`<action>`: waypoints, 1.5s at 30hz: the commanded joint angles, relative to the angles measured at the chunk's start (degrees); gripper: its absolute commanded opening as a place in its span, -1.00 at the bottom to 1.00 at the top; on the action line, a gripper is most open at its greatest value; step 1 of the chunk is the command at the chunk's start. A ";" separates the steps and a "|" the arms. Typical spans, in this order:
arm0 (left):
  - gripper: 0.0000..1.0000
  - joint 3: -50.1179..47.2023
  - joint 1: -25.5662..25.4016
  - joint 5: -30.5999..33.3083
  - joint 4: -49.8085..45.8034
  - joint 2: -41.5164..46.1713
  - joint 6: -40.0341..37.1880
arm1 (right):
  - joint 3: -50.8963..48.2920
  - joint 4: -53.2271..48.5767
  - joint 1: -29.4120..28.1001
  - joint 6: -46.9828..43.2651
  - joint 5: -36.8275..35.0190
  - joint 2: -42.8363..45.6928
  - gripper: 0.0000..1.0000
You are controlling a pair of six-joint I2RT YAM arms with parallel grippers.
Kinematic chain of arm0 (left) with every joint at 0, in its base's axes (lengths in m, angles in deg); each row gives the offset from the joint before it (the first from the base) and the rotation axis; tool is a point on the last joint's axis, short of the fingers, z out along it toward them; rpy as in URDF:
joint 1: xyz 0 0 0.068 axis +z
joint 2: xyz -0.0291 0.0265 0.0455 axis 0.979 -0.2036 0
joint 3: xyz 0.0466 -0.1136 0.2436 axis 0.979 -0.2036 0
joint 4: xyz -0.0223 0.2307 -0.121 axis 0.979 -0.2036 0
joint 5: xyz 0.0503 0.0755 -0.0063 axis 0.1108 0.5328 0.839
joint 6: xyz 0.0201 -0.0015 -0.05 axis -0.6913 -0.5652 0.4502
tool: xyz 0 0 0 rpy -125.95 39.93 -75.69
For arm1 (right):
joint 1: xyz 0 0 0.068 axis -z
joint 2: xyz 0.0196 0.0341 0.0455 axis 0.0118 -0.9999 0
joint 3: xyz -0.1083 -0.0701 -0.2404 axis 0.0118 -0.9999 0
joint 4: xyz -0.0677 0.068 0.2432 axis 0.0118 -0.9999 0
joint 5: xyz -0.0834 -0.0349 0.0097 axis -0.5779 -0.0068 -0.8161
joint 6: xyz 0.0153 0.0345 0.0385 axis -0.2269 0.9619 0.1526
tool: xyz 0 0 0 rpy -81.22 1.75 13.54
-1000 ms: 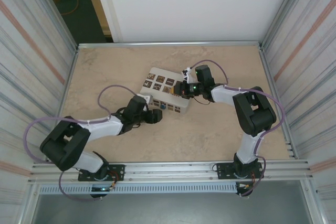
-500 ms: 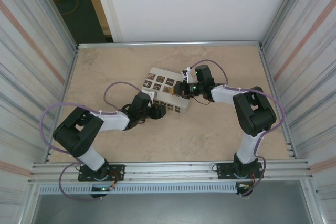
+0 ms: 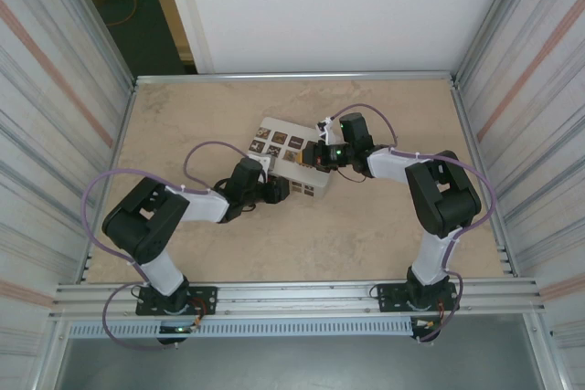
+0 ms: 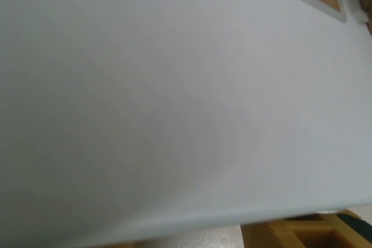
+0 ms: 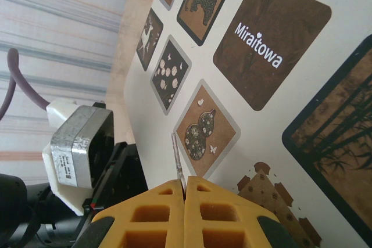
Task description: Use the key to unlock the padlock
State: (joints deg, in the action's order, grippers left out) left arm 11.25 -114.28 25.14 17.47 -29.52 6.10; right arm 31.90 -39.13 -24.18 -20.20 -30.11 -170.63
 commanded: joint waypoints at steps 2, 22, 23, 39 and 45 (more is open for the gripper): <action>-0.07 2.21 0.42 -2.31 3.23 -2.10 0.89 | -1.24 -6.62 -1.38 -0.93 -2.99 -1.82 -1.00; 0.04 4.76 -2.39 4.90 -2.88 -0.89 -2.40 | -1.07 -6.40 -1.68 -0.85 -2.88 -1.92 -1.00; 0.04 5.02 -2.54 4.96 -3.09 -1.01 -2.61 | -1.07 -6.40 -1.68 -0.87 -2.81 -1.92 -1.00; -0.12 9.10 -4.19 8.93 -7.18 -2.66 -4.40 | -0.87 -6.40 -2.03 -0.85 -2.74 -1.81 -1.00; -0.37 9.09 -4.64 10.41 -8.04 -1.75 -4.55 | -0.22 -6.30 -2.03 -0.67 -2.87 -0.83 -1.00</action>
State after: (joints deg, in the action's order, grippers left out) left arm 18.12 -118.89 32.48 7.31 -31.38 2.65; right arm 32.16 -39.00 -24.49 -20.20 -31.53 -170.54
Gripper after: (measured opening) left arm 0.326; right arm 0.060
